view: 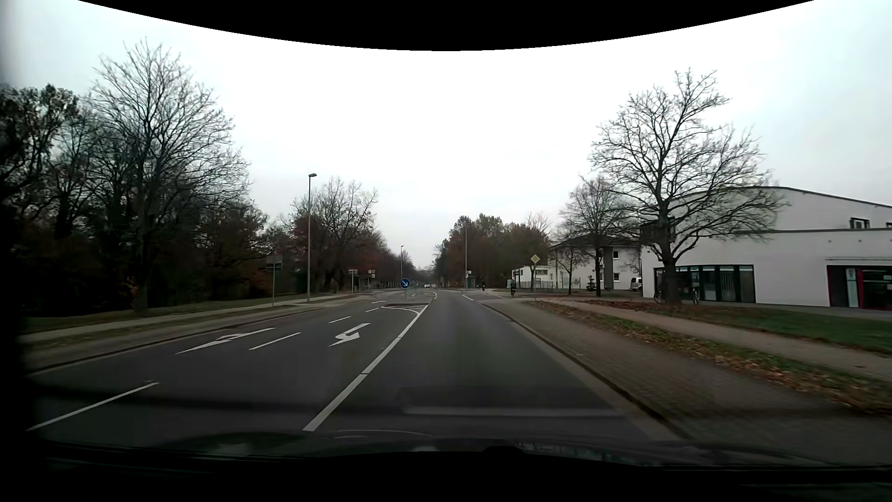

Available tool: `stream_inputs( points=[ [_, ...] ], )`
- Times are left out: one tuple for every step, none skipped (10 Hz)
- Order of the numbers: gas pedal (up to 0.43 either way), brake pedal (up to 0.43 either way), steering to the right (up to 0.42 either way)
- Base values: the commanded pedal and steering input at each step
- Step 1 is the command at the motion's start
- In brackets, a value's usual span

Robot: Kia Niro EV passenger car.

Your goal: Follow the waypoints while adhering to traffic rules and regulations

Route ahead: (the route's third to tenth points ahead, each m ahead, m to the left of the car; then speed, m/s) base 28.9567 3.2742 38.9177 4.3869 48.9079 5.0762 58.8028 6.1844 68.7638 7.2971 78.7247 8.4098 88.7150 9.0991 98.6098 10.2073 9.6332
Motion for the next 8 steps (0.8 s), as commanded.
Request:
stream_inputs(
  points=[
    [0.358,0.0,-0.01],
    [0.35,0.0,-0.01],
    [0.35,0.0,-0.011],
    [0.35,0.0,-0.01],
    [0.35,0.0,-0.011],
    [0.339,0.0,-0.013],
    [0.319,0.0,-0.013],
    [0.299,0.0,-0.013]
  ],
)
